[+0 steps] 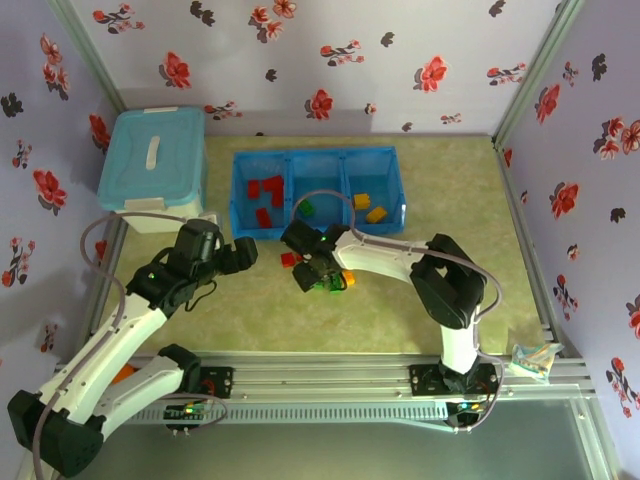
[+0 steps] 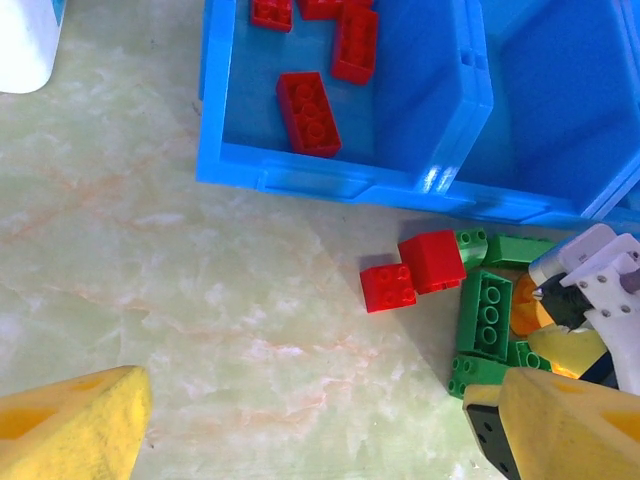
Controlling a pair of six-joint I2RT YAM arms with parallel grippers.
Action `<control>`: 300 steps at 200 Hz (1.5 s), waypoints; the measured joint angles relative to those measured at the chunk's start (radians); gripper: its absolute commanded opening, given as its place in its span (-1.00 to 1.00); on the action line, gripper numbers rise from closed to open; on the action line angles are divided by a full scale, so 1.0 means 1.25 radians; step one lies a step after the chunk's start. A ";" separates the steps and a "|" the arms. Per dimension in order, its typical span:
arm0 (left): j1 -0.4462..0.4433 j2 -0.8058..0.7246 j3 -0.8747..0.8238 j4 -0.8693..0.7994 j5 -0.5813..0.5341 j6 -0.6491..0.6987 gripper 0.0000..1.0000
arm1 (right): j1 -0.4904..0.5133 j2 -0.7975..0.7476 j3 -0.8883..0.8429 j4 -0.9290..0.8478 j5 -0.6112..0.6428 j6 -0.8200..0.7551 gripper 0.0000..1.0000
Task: Sort the legos into containers by color
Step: Pick up the lego from the center of the table, then place the lego in the container.
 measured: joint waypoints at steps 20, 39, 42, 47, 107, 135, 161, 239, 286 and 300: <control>0.000 0.000 0.000 0.000 0.000 0.000 0.79 | 0.015 0.015 0.002 -0.007 -0.006 0.000 0.34; 0.000 0.000 0.000 0.000 0.000 0.000 0.79 | 0.030 0.025 0.002 -0.014 -0.013 0.001 0.33; 0.000 0.000 0.000 0.000 0.000 0.000 0.79 | 0.031 0.025 0.002 -0.014 -0.015 0.001 0.33; 0.000 0.000 0.000 0.000 0.000 0.000 0.79 | 0.034 0.025 0.002 -0.014 -0.016 0.001 0.31; 0.000 -0.001 -0.010 0.004 0.000 0.000 0.78 | 0.041 0.025 0.001 -0.013 -0.027 0.011 -0.37; 0.000 -0.001 -0.010 0.003 0.000 0.000 0.76 | 0.041 0.021 0.005 -0.020 -0.016 0.017 -0.47; -0.021 -0.001 -0.010 0.001 -0.004 0.000 0.75 | 0.026 0.010 0.068 -0.066 0.012 0.000 -0.47; -0.316 0.075 -0.035 0.017 -0.099 -0.085 0.72 | -0.234 0.117 0.502 -0.090 0.040 -0.049 -0.01; -0.443 0.249 -0.028 0.088 -0.114 -0.142 0.75 | -0.247 0.228 0.601 -0.143 0.054 -0.066 0.99; -0.450 0.303 -0.018 0.112 -0.111 -0.150 0.75 | -0.236 0.184 0.556 -0.128 0.059 -0.065 0.99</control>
